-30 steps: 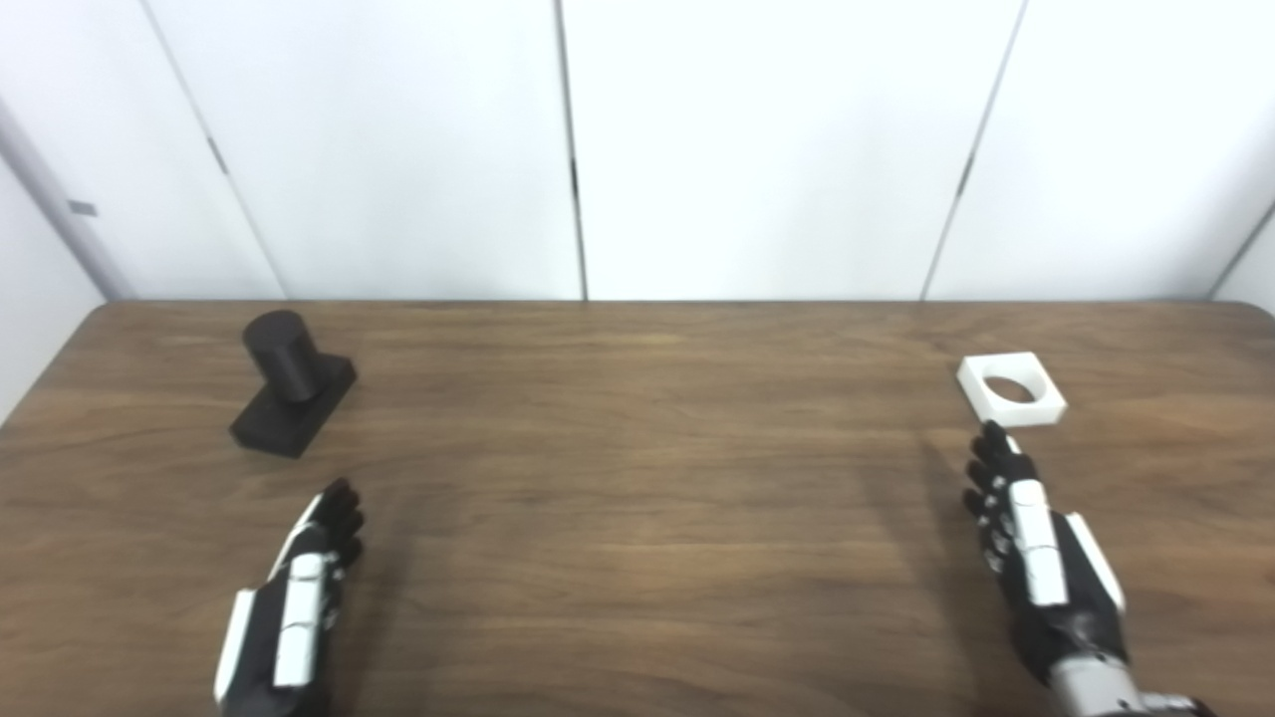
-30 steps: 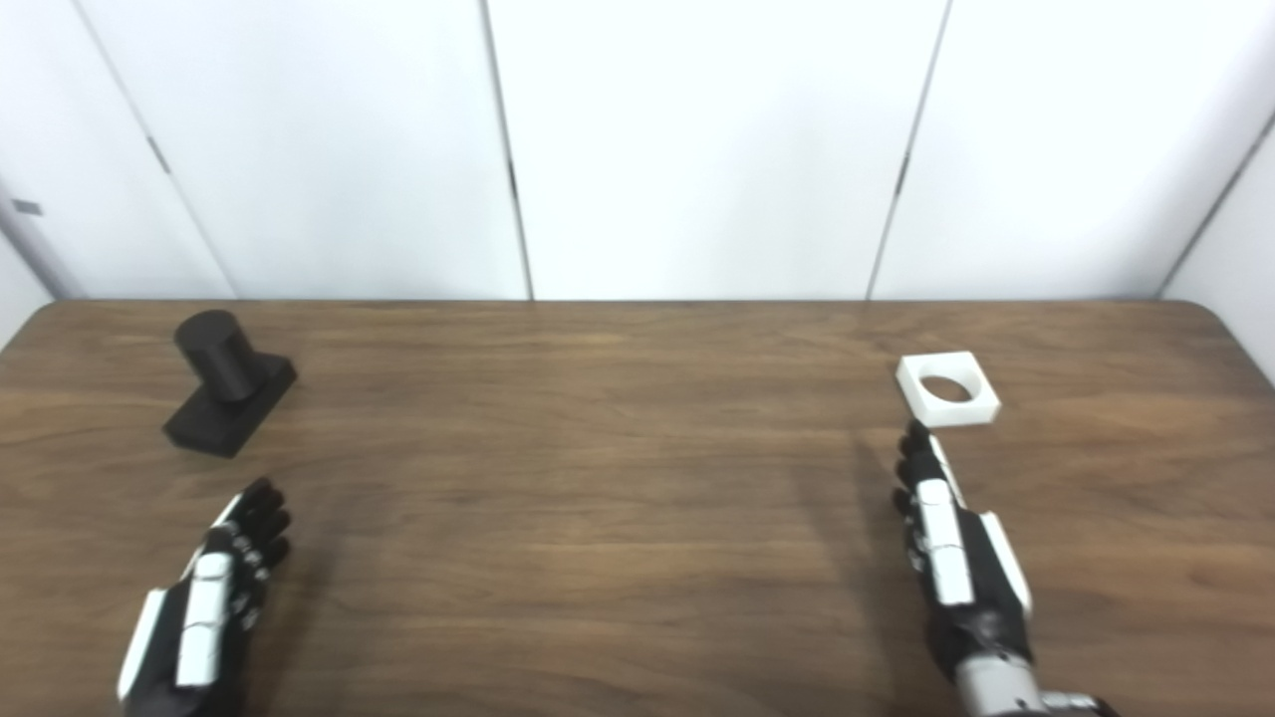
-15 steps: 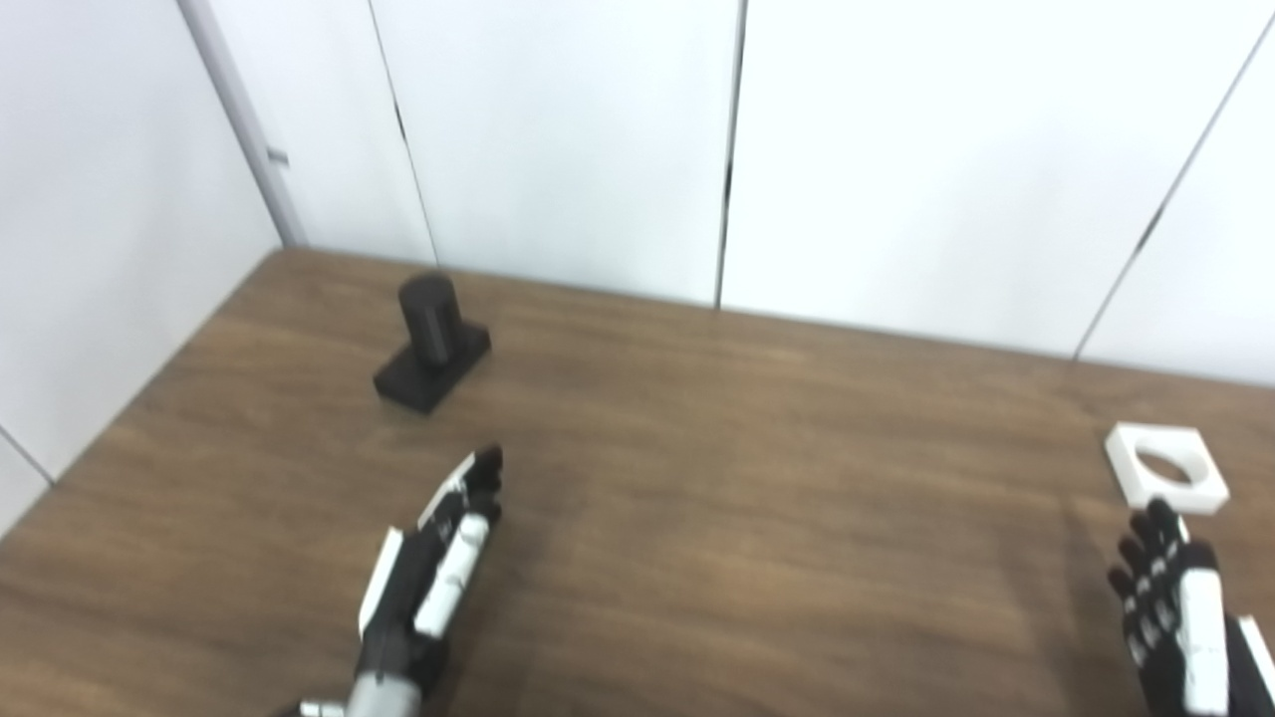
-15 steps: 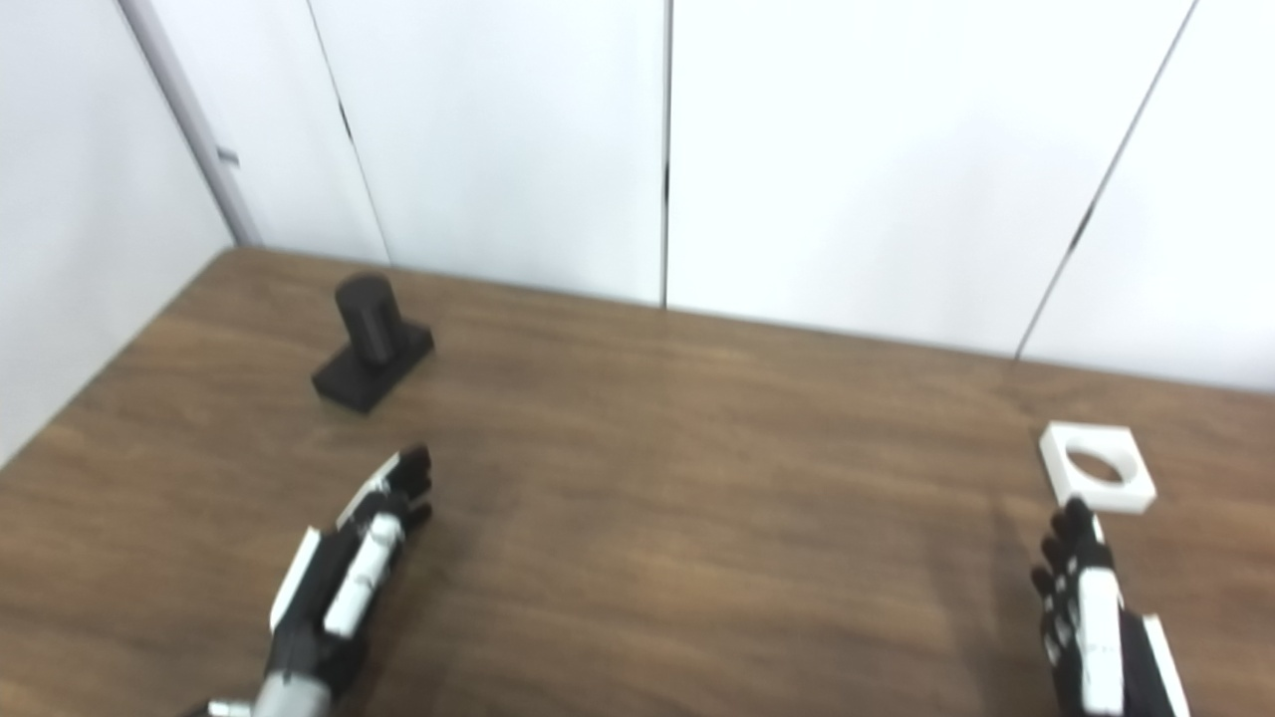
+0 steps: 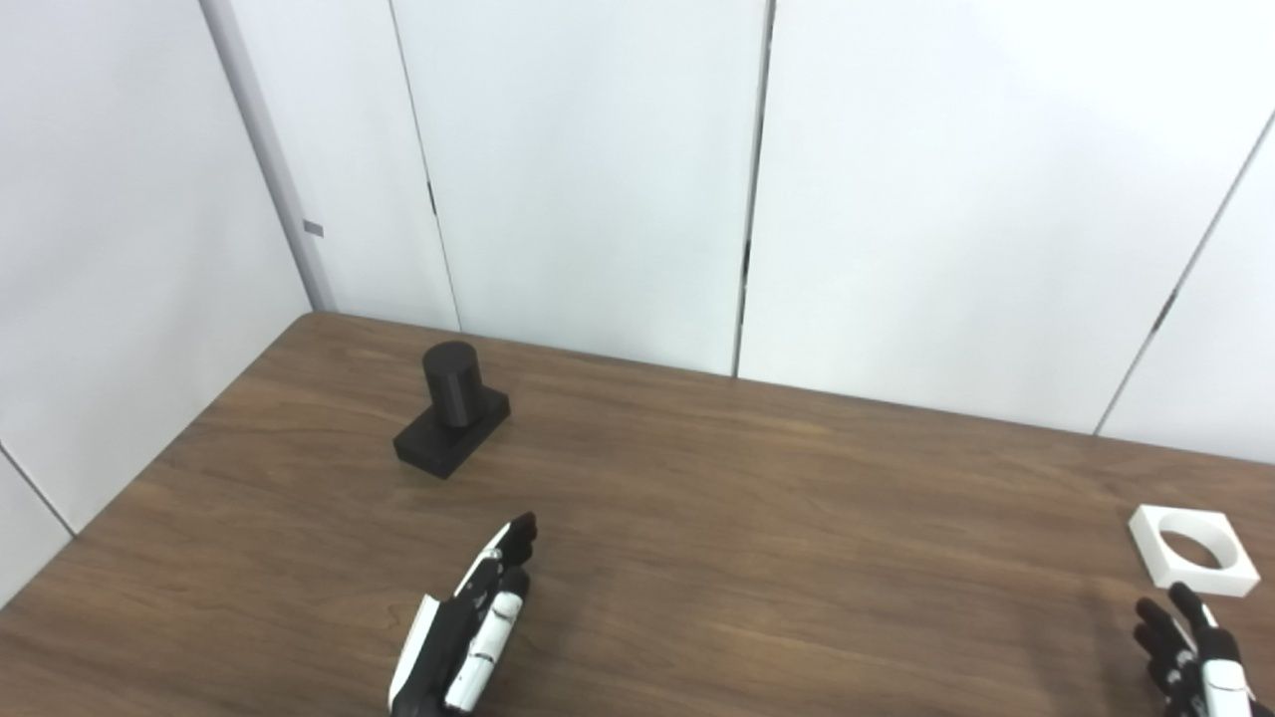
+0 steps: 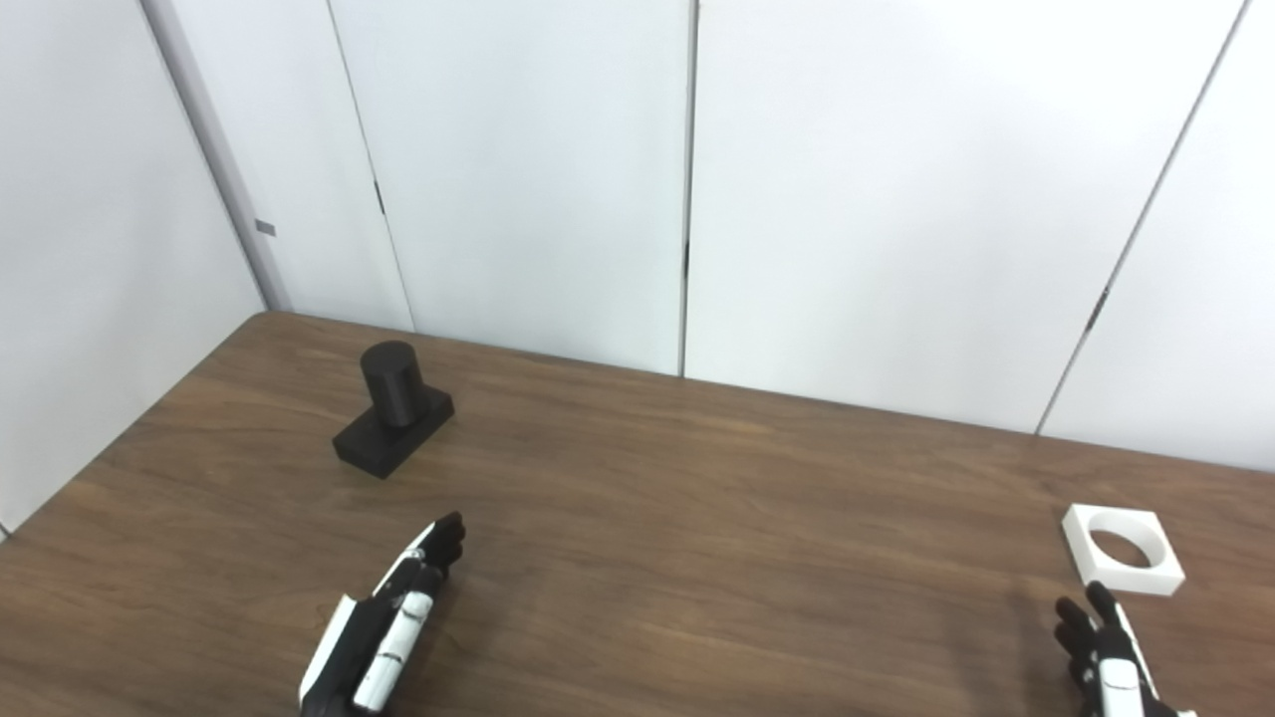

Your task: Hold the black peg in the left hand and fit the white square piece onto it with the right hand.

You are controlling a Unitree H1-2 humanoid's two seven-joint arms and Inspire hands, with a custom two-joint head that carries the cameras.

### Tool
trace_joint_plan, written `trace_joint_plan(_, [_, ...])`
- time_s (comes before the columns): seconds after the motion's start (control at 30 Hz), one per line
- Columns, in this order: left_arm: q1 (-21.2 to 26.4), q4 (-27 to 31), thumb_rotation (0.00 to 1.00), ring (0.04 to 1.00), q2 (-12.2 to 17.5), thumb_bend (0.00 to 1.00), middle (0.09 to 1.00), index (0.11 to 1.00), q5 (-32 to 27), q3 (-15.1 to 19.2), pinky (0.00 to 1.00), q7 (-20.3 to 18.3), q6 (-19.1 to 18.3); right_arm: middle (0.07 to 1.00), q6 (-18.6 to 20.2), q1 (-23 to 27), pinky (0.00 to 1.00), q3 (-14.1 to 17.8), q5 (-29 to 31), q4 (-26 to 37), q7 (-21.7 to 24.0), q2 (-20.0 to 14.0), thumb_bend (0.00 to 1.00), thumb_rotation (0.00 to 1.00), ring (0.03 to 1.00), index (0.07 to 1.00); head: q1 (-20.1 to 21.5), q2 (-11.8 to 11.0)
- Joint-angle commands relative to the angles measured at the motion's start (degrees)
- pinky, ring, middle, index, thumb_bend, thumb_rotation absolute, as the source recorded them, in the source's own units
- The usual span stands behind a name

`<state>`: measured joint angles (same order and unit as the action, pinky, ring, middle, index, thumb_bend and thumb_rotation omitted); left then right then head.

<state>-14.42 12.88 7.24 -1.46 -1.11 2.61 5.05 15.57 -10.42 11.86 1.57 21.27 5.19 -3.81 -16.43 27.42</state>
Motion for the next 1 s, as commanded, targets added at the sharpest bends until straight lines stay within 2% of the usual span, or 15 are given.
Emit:
trace_joint_plan(0.0, [-0.59, 0.01, 0.82, 0.973, -2.97, 0.53, 0.974, 0.962, 3.67, -0.44, 0.98, 1.60, 0.29, 0.917, -2.29, -5.05, 0.96, 0.01, 0.58, 0.70, 0.23, -1.43, 0.58, 1.00, 0.927, 0.945, 0.01, -0.02])
trace_joint_plan(0.07, [-1.02, 1.12, 0.73, 0.970, -3.46, 0.47, 0.981, 0.970, 7.70, -0.70, 0.92, 3.40, -0.69, 0.906, -2.21, -5.04, 0.93, 0.31, 1.26, 0.63, 0.40, -1.28, 0.58, 1.00, 0.914, 0.930, 0.02, -0.05])
trace_joint_plan(0.13, [-1.36, 2.22, 0.58, 0.939, -3.82, 0.47, 0.971, 0.969, 11.35, -1.02, 0.87, 4.99, -1.84, 0.910, -2.24, -5.10, 0.93, 0.51, 1.94, 0.53, 0.73, -1.32, 0.59, 1.00, 0.917, 0.932, 0.18, 0.16])
trace_joint_plan(0.17, [-1.29, 2.90, 0.55, 0.934, -3.91, 0.47, 0.969, 0.969, 14.33, -1.04, 0.86, 6.29, -2.40, 0.910, -2.46, -5.17, 0.93, 0.60, 2.16, 0.29, 0.85, -1.45, 0.59, 1.00, 0.918, 0.932, 0.25, 0.22])
trace_joint_plan(0.23, [-0.51, 4.42, 0.45, 0.927, -3.60, 0.56, 0.947, 0.946, 20.84, -0.59, 0.87, 8.99, -4.01, 0.911, -2.79, -5.26, 0.89, 0.73, 2.47, -0.08, 1.02, -1.69, 0.62, 1.00, 0.920, 0.930, 0.34, 0.18])
trace_joint_plan(0.3, [1.01, 5.37, 0.38, 0.931, -3.13, 0.62, 0.944, 0.943, 22.90, 0.92, 0.89, 10.71, -4.83, 0.910, -2.91, -5.20, 0.85, 0.87, 2.61, -0.37, 1.10, -1.81, 0.64, 1.00, 0.912, 0.931, 0.22, 0.22])
trace_joint_plan(0.37, [2.12, 6.68, 0.39, 0.936, -2.64, 0.69, 0.955, 0.950, 23.49, 2.29, 0.90, 10.84, -7.52, 0.912, -2.95, -5.14, 0.82, 1.05, 2.87, -0.57, 1.19, -1.76, 0.65, 1.00, 0.909, 0.929, 0.19, 0.17])
trace_joint_plan(0.4, [2.71, 7.62, 0.41, 0.950, -2.25, 0.71, 0.969, 0.961, 24.70, 2.93, 0.92, 10.68, -10.05, 0.908, -3.07, -5.09, 0.82, 1.15, 3.18, -0.68, 1.26, -1.67, 0.64, 1.00, 0.904, 0.925, 0.12, 0.18])
trace_joint_plan(0.43, [3.07, 8.24, 0.45, 0.914, -2.00, 0.74, 0.977, 0.976, 25.58, 3.29, 0.81, 10.56, -11.78, 0.901, -3.16, -5.06, 0.80, 1.22, 3.43, -0.76, 1.29, -1.61, 0.64, 1.00, 0.896, 0.919, 0.12, 0.18])
trace_joint_plan(0.47, [3.71, 8.78, 0.46, 0.901, -1.63, 0.76, 0.979, 0.981, 27.57, 3.81, 0.77, 10.88, -13.78, 0.898, -3.37, -5.04, 0.79, 1.21, 3.39, -0.86, 1.24, -1.59, 0.64, 1.00, 0.894, 0.917, 0.10, 0.10])
trace_joint_plan(0.6, [7.64, 8.57, 0.48, 0.926, -0.14, 0.77, 0.964, 0.974, 33.51, 6.83, 0.90, 12.04, -22.43, 0.887, -4.17, -5.03, 0.75, 0.69, 0.89, -1.07, 0.50, -1.87, 0.66, 1.00, 0.874, 0.898, 0.14, 0.29])
trace_joint_plan(0.67, [9.88, 7.36, 0.49, 0.949, 0.61, 0.79, 0.983, 0.980, 34.43, 8.39, 0.90, 11.67, -26.06, 0.882, -4.37, -5.03, 0.74, 0.66, 0.35, -1.26, 0.51, -1.91, 0.68, 1.00, 0.870, 0.892, 0.30, 0.42])
trace_joint_plan(0.8, [13.27, 3.64, 0.52, 0.981, 2.79, 0.87, 0.991, 0.968, 36.13, 9.86, 0.87, 11.39, -28.41, 0.868, -4.46, -5.21, 0.68, 0.48, -0.27, -1.05, 0.64, -1.88, 0.73, 1.00, 0.848, 0.879, 0.73, 0.69])
trace_joint_plan(0.97, [16.12, 0.36, 0.52, 0.971, 5.54, 0.87, 0.970, 0.943, 35.92, 9.74, 0.89, 10.01, -29.01, 0.870, -3.88, -5.43, 0.66, 0.18, -0.88, -0.35, 0.69, -1.71, 0.78, 1.00, 0.851, 0.867, 1.22, 0.95])
